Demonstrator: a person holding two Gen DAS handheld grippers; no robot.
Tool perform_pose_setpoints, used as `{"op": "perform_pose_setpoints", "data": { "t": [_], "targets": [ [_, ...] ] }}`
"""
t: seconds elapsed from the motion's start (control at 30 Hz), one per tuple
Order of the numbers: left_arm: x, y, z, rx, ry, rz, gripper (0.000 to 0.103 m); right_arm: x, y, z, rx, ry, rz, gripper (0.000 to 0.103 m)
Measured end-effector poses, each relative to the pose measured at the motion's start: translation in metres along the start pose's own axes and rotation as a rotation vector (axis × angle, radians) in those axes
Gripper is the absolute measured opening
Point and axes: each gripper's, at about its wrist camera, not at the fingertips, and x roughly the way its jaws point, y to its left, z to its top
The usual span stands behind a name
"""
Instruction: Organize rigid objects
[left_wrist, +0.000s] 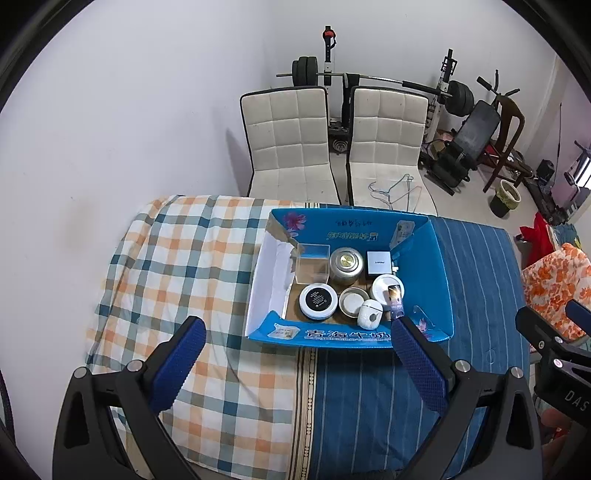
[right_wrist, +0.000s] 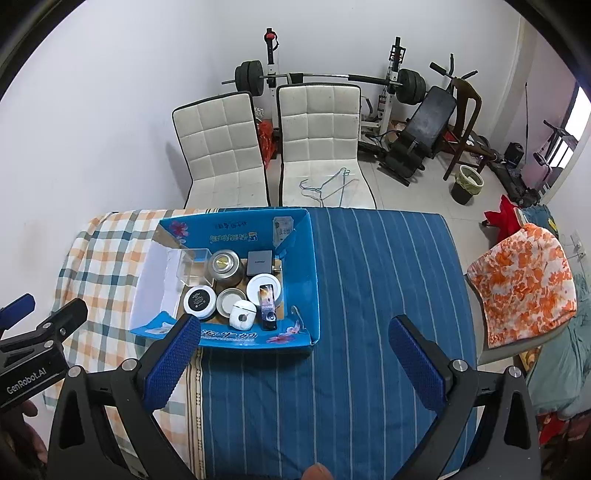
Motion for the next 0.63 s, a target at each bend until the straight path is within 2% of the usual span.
{"op": "perform_pose_setpoints", "data": {
  "t": [0.63],
  "targets": [
    [0.0,0.0005,0.0003,-0.001,-0.008,0.002,0.103,-0.0025,-0.0017,-0.0001,0.002,-0.003,-0.001,0.103]
  ]
}}
